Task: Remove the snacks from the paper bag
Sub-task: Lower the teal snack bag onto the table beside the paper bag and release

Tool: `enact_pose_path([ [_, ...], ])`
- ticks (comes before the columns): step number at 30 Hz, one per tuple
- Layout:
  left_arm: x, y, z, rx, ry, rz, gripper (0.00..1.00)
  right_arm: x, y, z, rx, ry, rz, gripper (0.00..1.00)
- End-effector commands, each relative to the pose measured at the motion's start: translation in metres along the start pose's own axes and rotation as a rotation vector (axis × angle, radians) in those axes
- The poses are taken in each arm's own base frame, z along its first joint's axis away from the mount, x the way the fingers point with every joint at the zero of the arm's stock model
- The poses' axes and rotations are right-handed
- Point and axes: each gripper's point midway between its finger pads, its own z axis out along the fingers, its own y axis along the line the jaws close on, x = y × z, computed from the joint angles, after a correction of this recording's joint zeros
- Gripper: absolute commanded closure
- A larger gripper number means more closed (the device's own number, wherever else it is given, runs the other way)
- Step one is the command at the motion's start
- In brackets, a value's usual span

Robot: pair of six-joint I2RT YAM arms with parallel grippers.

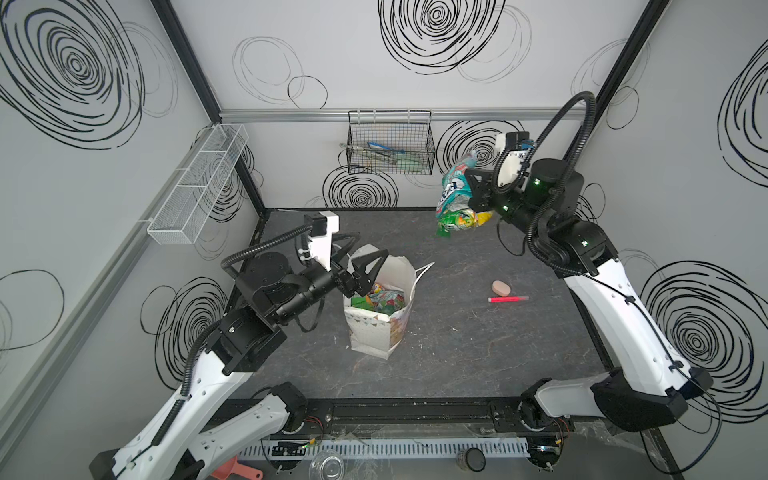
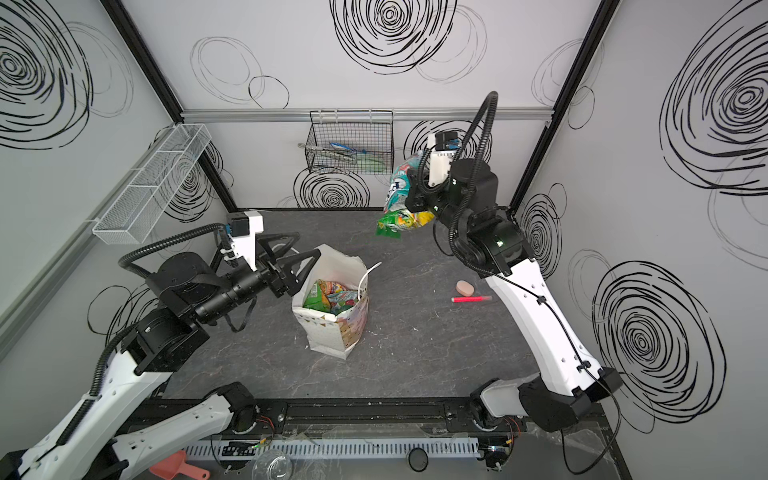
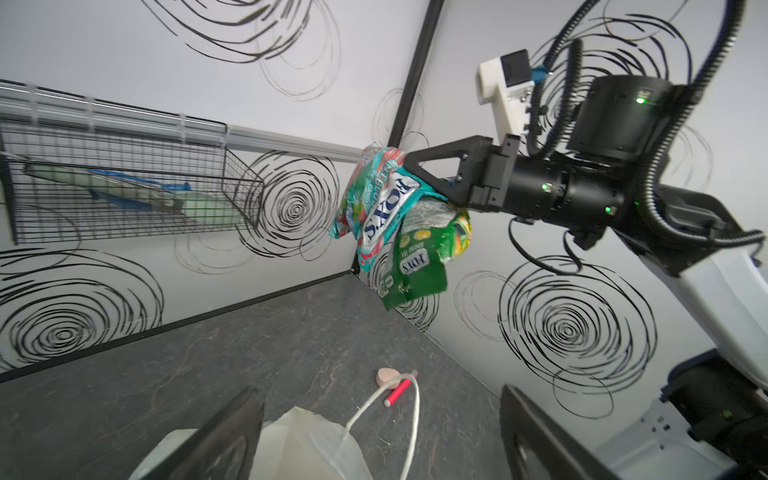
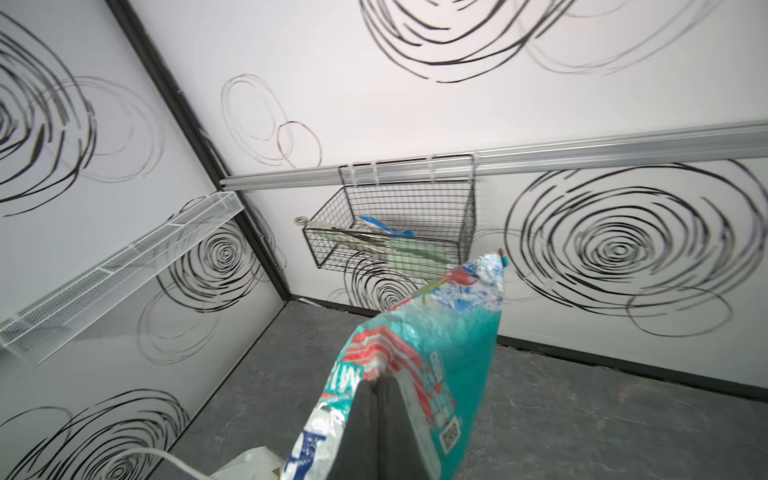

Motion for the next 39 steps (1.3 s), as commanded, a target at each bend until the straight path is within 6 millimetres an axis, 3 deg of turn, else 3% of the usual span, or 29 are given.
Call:
enact_pose_path([
  [1, 0.01, -0.027, -0.001, 0.091, 0.019, 0.06, 0.08, -0.021, -0.02, -0.018, 0.011, -0.098, 0.049, 1.0],
  [4, 0.033, -0.041, 0.0, 0.127, 0.075, 0.093, 0.06, -0.006, -0.048, -0.021, 0.058, -0.079, 0.077, 1.0],
  [8, 0.063, -0.058, -0.002, 0.165, 0.159, 0.13, 0.02, 0.03, -0.073, -0.016, 0.08, -0.026, 0.126, 1.0],
  [18, 0.111, -0.076, -0.016, 0.182, 0.317, 0.175, 0.04, 0.172, -0.108, 0.027, 0.077, 0.21, 0.224, 1.0],
  [24, 0.132, -0.046, -0.025, 0.039, 0.404, 0.208, 0.04, 0.259, -0.13, 0.045, 0.103, 0.348, 0.277, 1.0],
  [31, 0.129, -0.017, -0.036, -0.098, 0.408, 0.281, 0.04, 0.338, -0.151, 0.05, 0.167, 0.502, 0.335, 1.0],
  [35, 0.118, -0.001, -0.036, -0.141, 0.407, 0.337, 0.04, 0.375, -0.162, 0.05, 0.213, 0.597, 0.342, 0.83],
  [39, 0.108, 0.018, -0.028, -0.142, 0.372, 0.341, 0.04, 0.379, -0.17, 0.05, 0.255, 0.605, 0.343, 0.66],
])
